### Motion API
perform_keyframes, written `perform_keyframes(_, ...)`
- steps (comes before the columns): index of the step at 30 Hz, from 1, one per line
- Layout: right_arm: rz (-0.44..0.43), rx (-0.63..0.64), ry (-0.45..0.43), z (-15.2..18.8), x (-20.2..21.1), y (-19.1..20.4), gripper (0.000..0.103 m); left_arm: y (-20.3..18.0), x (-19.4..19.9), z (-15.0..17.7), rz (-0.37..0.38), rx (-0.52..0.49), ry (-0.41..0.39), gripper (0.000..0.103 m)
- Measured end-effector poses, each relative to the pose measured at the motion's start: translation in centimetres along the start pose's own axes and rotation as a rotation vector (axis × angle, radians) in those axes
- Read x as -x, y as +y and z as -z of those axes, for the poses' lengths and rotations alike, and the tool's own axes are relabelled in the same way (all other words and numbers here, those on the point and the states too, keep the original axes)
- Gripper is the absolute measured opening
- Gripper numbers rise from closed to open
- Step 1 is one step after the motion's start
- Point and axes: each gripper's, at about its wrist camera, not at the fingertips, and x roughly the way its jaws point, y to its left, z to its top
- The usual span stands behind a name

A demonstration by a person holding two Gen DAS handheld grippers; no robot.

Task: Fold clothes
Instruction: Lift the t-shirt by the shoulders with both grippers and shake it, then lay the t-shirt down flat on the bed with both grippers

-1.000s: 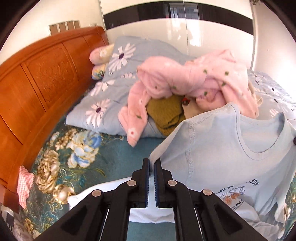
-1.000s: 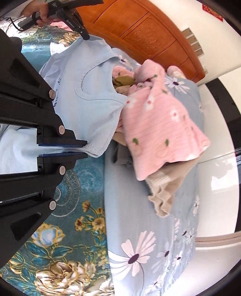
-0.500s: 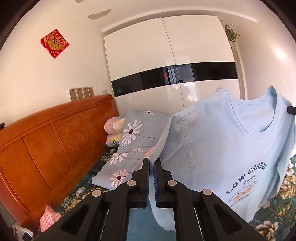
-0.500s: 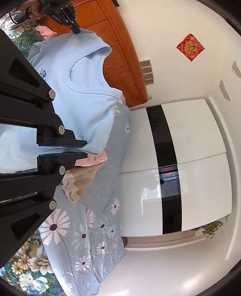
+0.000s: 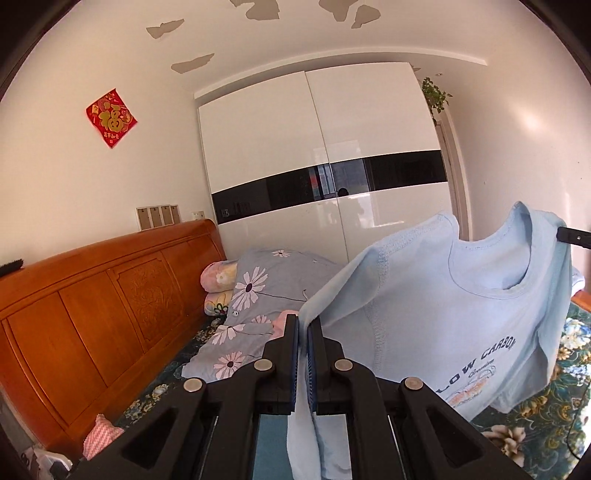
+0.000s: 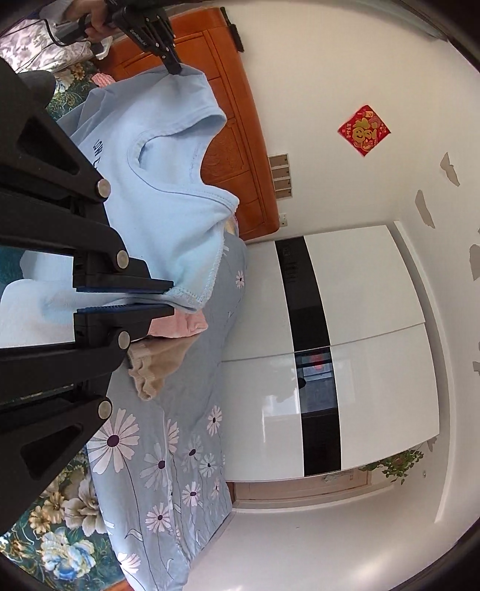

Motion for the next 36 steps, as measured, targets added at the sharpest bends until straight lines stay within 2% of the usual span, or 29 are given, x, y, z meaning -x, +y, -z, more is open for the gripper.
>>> perform_keyframes(4, -0.045, 0.034, -0.051, -2.9, 2.3, -0.4, 0.005, -0.3, -1.1, -2.3, 0.03, -0.024, 0.076, 0.005)
perform_keyframes(6, -0.048, 0.029, -0.031, -3.4, 1.1, -1.3, 0.005, -1.0, -3.5, -1.9, 0.02, -0.039, 0.131, 0.005)
perform_keyframes(8, -0.036, 0.021, 0.02, -3.1, -1.5, -2.3, 0.005, -2.0, -7.1, -0.1, 0.012, -0.034, 0.208, 0.005)
perform_keyframes(11, 0.01, -0.006, 0.164, 0.5, -8.1, -4.1, 0.005, -3.7, -13.1, 4.7, 0.01, -0.011, 0.35, 0.005)
perform_keyframes(14, 0.048, -0.088, 0.33, 6.2, -14.5, -6.5, 0.005, -5.2, -18.5, 10.7, 0.032, 0.012, 0.508, 0.005)
perform_keyframes(19, 0.14, -0.169, 0.584, 16.7, -22.0, -10.0, 0.005, -7.0, -23.9, 19.7, 0.049, 0.087, 0.716, 0.005)
perform_keyframes(22, 0.16, -0.213, 0.681, 21.3, -24.5, -11.6, 0.005, -7.8, -26.1, 22.6, 0.055, 0.077, 0.789, 0.005)
perform_keyframes(25, 0.177, -0.229, 0.72, 23.4, -25.9, -12.8, 0.005, -8.2, -28.3, 23.9, 0.061, 0.074, 0.839, 0.005)
perform_keyframes(32, 0.187, -0.221, 0.731, 22.0, -30.6, -14.5, 0.005, -9.0, -34.5, 22.3, 0.042, 0.032, 0.848, 0.005)
perform_keyframes(36, 0.188, -0.257, 0.766, 22.0, -33.7, -16.3, 0.005, -10.0, -37.8, 22.2, 0.044, -0.013, 0.89, 0.005)
